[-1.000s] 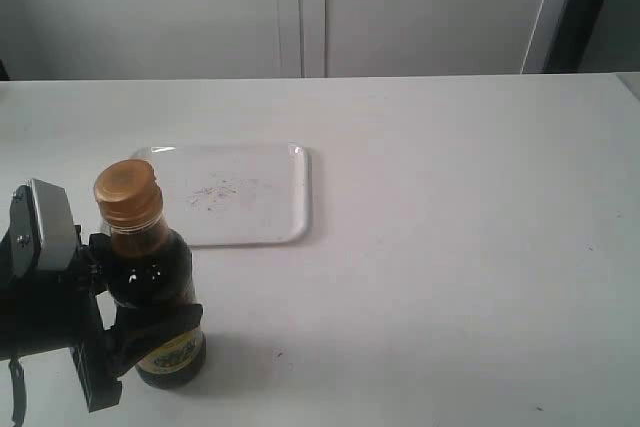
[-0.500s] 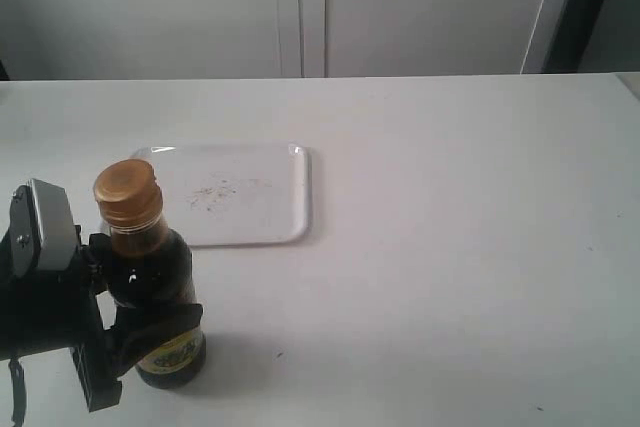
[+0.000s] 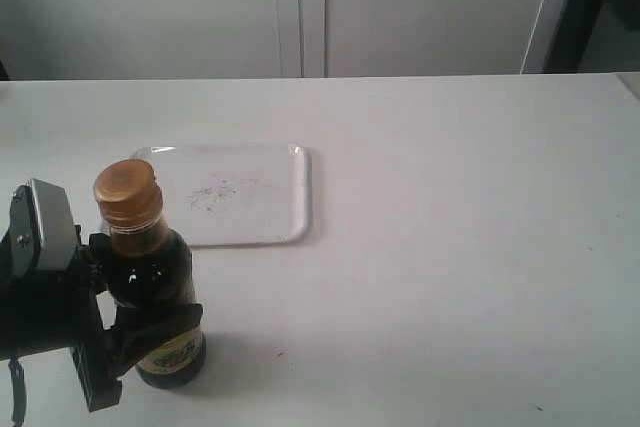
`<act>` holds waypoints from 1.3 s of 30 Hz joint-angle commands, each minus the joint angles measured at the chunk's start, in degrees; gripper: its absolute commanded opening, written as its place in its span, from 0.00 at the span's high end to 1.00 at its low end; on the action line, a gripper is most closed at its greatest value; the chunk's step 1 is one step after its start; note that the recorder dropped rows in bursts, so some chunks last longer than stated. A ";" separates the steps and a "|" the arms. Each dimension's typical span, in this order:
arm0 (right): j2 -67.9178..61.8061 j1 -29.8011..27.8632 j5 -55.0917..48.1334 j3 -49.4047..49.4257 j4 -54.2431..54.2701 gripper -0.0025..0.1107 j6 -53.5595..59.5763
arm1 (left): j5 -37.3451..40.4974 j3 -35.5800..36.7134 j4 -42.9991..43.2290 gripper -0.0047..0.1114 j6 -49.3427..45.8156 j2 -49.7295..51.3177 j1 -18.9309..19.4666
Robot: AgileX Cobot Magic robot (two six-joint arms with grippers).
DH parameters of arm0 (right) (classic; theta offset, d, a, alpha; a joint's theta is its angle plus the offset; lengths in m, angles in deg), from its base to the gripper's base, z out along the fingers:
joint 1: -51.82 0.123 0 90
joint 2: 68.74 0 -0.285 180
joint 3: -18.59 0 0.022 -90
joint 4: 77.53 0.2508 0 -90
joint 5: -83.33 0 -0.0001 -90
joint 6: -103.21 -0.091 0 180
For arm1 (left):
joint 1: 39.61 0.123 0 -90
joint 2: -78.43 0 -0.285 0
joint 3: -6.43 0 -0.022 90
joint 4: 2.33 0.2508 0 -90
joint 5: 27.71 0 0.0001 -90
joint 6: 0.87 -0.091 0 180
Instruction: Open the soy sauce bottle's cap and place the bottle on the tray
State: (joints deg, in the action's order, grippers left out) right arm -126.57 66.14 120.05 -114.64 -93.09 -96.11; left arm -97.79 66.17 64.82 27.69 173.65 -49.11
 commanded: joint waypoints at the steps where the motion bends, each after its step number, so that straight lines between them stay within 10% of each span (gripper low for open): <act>1: -6.04 2.86 2.97 -0.34 -1.17 0.98 0.87 | 0.12 0.19 0.57 0.96 -0.21 0.10 -0.45; 39: -42.62 41.25 21.02 -4.67 35.19 0.98 67.97 | 0.12 0.19 0.67 0.96 -0.07 0.10 -0.45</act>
State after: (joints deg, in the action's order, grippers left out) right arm -167.98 105.92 142.02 -117.48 -58.68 -34.15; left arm -97.79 66.17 64.82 27.69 173.65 -49.11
